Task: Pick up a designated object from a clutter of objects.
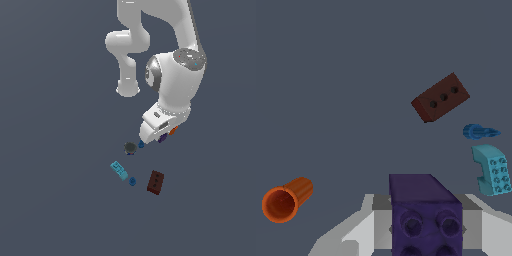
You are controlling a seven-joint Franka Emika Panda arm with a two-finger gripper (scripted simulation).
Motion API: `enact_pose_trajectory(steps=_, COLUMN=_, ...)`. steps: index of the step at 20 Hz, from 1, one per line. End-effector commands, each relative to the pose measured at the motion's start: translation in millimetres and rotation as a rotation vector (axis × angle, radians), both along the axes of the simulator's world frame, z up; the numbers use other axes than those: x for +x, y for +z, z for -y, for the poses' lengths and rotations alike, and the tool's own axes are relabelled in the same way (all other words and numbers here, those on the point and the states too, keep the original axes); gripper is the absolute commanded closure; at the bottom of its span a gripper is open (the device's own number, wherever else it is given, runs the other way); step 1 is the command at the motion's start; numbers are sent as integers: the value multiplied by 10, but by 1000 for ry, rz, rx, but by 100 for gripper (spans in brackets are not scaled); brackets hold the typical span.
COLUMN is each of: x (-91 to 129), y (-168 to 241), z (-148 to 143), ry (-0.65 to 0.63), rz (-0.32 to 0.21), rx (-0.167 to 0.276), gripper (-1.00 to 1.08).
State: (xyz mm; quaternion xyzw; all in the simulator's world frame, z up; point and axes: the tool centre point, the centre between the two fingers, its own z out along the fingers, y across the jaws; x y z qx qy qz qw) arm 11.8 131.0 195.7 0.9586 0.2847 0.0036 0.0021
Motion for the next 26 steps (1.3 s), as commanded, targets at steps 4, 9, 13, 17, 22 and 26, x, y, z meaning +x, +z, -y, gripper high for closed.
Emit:
enact_pose_trajectory(steps=4, x=-245, y=570, z=-214, ry=1, rz=-3, rx=0, gripper=108)
enact_pose_trajectory(steps=9, x=-432, y=1036, z=-390, ry=1, rz=-5, rx=0, gripper=108)
enact_pose_trajectory(steps=13, x=-550, y=1346, z=-508, ry=1, rz=-6, rx=0, gripper=108)
enact_pose_trajectory(steps=17, x=-630, y=1572, z=-595, ry=1, rz=-7, rx=1, gripper=108)
enact_pose_trajectory(steps=22, x=-680, y=1737, z=-661, ry=1, rz=-7, rx=1, gripper=108)
enact_pose_trajectory(steps=26, x=-688, y=1775, z=-676, ry=0, rz=-8, rx=2, gripper=108)
